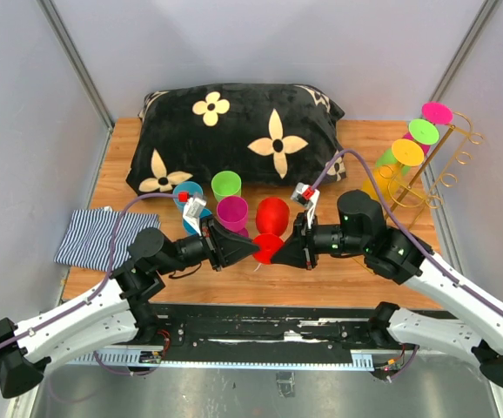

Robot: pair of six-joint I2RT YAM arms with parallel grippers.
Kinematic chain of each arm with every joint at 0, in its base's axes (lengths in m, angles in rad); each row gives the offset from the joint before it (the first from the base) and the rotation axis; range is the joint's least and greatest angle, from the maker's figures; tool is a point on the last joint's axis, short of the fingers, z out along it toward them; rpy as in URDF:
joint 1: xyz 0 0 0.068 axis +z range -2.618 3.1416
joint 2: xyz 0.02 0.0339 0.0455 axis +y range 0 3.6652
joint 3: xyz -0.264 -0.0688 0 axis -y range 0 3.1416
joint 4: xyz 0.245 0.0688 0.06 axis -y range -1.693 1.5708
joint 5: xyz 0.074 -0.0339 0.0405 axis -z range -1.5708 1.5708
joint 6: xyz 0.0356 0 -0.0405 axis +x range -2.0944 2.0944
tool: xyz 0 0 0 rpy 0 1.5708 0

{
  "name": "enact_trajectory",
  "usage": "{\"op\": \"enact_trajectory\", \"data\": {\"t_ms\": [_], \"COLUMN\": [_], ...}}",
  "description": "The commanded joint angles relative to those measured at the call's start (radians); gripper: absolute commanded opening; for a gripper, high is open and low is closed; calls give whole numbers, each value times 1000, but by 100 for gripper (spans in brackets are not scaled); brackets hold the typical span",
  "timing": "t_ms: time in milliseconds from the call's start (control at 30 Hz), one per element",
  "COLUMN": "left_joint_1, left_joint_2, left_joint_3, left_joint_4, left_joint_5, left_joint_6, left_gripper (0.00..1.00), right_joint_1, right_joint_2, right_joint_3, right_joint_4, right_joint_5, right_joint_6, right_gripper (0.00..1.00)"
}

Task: Take the wine glass off the wine glass rack
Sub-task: Place the wine glass at the center of the board.

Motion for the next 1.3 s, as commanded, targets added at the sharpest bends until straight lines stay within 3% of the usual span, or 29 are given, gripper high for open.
{"op": "enact_trajectory", "data": {"t_ms": [0, 67, 200, 367, 533, 800, 900, 1167, 1267], "left_joint_1": [-7, -7, -7, -7, -7, -6, -7, -7, -7], "left_joint_2": [-17, -35, -104, -227, -253, -227, -196, -62, 2], "left_joint_3": [49, 65, 92, 143, 222, 216, 214, 233, 268], "left_joint_4": [-38, -106, -226, -375, -529, -520, -527, -452, -464], "left_joint_5": [-8, -49, -133, -236, -300, -304, -308, -71, 20], "left_joint_6": [40, 54, 89, 120, 156, 152, 141, 166, 185], "left_gripper": [16, 43, 67, 98, 100, 100, 100, 99, 90], "right_joint_1": [35, 56, 136, 203, 338, 542, 578, 603, 602], "right_joint_2": [-13, -39, -111, -170, -228, -275, -261, -295, -327], "right_joint_3": [-1, -40, -140, -225, -322, -460, -479, -507, -520], "right_joint_4": [47, 93, 190, 162, 133, 153, 177, 192, 200], "right_joint_5": [68, 87, 155, 251, 252, 409, 456, 560, 573], "right_joint_6": [-19, -54, -156, -373, -750, -1185, -1229, -1265, -1265], "right_gripper": [1, 1, 1, 1, 1, 1, 1, 1, 1]}}
